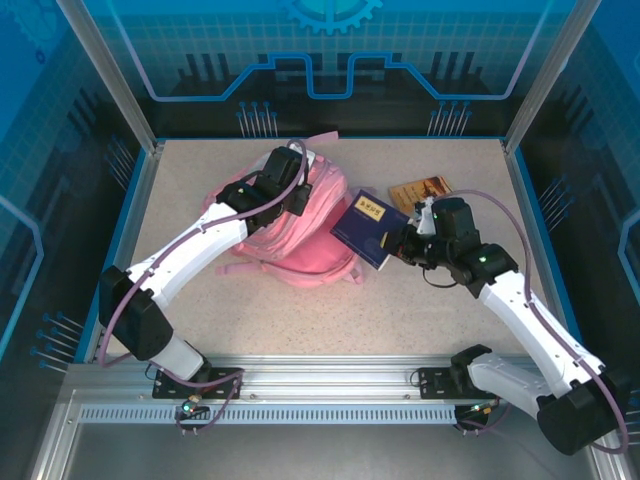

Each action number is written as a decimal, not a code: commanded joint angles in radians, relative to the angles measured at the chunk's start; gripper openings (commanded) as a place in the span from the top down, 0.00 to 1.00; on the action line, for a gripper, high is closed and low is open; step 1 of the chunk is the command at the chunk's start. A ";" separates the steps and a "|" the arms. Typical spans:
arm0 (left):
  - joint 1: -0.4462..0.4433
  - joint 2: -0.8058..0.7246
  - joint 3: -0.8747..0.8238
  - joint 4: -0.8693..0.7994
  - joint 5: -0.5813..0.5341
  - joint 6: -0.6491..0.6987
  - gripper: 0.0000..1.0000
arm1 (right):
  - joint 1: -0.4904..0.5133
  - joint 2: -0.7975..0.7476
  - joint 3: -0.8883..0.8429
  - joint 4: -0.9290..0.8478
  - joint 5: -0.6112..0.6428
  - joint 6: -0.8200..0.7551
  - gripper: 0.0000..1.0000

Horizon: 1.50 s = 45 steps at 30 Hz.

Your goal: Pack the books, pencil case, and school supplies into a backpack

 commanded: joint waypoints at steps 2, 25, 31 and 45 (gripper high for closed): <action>-0.011 -0.057 0.014 0.162 0.034 -0.039 0.94 | 0.033 0.055 -0.010 0.182 -0.138 0.052 0.97; -0.010 -0.121 0.057 0.134 0.091 -0.144 0.95 | 0.214 0.627 0.148 0.699 -0.022 0.373 0.98; -0.010 -0.122 0.054 0.144 0.111 -0.169 0.96 | 0.241 0.786 0.245 0.732 0.016 0.454 0.98; -0.007 -0.107 0.051 0.127 0.103 -0.179 0.95 | 0.263 1.040 0.455 0.713 -0.070 0.504 0.55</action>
